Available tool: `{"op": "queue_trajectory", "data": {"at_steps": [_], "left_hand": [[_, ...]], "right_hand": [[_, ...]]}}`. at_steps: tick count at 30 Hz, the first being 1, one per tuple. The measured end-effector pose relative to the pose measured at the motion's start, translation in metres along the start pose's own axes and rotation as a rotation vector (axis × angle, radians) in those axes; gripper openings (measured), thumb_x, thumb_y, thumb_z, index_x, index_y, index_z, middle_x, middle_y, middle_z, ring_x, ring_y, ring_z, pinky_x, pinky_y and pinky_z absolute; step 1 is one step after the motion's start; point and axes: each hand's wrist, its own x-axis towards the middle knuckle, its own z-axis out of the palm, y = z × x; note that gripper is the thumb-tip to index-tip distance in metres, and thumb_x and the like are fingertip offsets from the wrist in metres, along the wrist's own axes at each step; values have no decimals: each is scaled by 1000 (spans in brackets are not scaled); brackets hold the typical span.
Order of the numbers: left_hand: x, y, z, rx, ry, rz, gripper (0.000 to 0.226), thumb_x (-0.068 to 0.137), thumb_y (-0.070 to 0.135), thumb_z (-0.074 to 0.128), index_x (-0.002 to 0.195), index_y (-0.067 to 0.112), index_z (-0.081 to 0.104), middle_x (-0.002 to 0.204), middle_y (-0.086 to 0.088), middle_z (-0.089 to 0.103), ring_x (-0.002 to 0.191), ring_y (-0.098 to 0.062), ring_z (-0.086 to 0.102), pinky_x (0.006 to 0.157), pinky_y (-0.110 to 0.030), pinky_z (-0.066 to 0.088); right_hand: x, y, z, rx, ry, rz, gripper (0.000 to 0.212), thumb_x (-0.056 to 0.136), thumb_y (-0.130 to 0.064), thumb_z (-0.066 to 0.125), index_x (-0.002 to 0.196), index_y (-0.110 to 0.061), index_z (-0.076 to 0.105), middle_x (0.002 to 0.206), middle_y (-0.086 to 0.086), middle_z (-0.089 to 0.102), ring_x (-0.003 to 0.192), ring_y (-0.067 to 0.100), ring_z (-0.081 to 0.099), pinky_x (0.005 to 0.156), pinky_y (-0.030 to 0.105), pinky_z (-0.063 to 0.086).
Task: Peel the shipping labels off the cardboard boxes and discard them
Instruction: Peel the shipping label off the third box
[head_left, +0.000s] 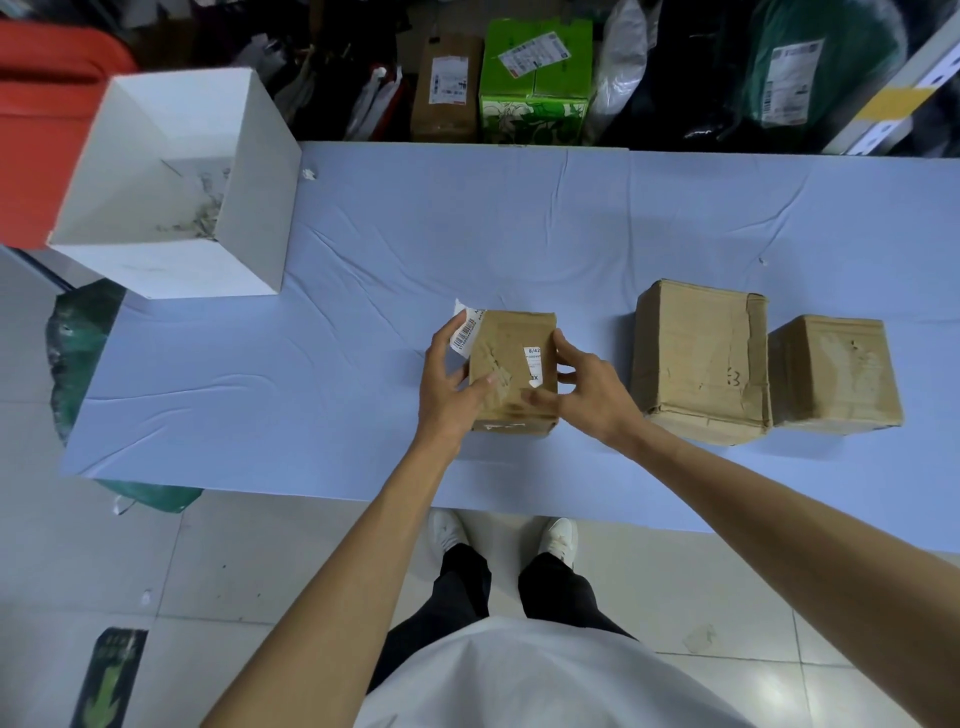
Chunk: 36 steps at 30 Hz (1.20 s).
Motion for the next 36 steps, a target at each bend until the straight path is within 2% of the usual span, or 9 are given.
{"op": "queue_trajectory", "data": {"at_steps": [4,10,12,15,20,23,28,32,36], "left_hand": [[-2,3,4,104,-5,61,73,71,-3,78,129,33,51,139,5,44,121,-8,53,97,-37,53],[-1,3,10,272,-15,132,31,67,10,84,83,30,67,142,4,43,137,-2,35,108,-29,38],[-2,2,9,287,-28,140,30,66,11,84,82,30,68,144,5,41,135,0,35,106,-22,37],[-5,2,13,332,-45,149,28,66,13,85,80,32,69,141,14,37,132,4,35,86,1,36],[-7,-1,16,378,-53,173,31,64,18,87,76,40,69,134,23,33,127,5,41,93,-20,46],[-7,-1,16,401,-72,168,33,64,15,87,79,38,69,135,22,31,114,17,43,87,-8,42],[-5,-4,13,402,-86,164,38,60,14,89,79,38,69,136,21,31,121,-4,51,93,-20,48],[-4,-6,14,408,-81,168,32,61,13,89,82,31,71,137,20,30,121,5,45,86,-2,40],[-5,-9,15,446,-73,171,27,63,16,87,82,28,73,138,21,30,123,9,38,85,-1,36]], "right_hand": [[-1,1,0,-31,-4,-14,102,74,-18,81,152,-14,16,139,-1,52,124,19,54,99,35,49],[2,4,0,-32,-5,-7,110,68,-13,85,152,-16,15,136,-2,55,122,17,55,94,31,52],[3,5,0,-26,-1,-6,110,67,-12,85,152,-15,15,136,-2,55,122,16,55,94,34,53],[3,7,1,-6,3,0,111,67,-11,85,152,-15,14,135,-2,55,121,15,54,93,34,53],[4,7,3,-11,-2,-21,111,68,-16,86,153,-16,14,134,-2,55,121,15,54,95,39,53],[3,8,3,-14,5,-33,110,68,-17,86,152,-16,16,128,-5,57,120,14,55,94,36,54],[2,6,2,-31,-8,-52,110,68,-19,85,153,-17,15,127,-6,57,116,12,57,90,31,55],[2,8,2,-24,-12,-58,110,68,-17,85,153,-20,14,122,-9,57,110,18,64,88,38,57],[2,9,3,-37,-8,-64,112,66,-16,85,153,-17,14,125,-6,58,112,16,62,88,39,57]]}}
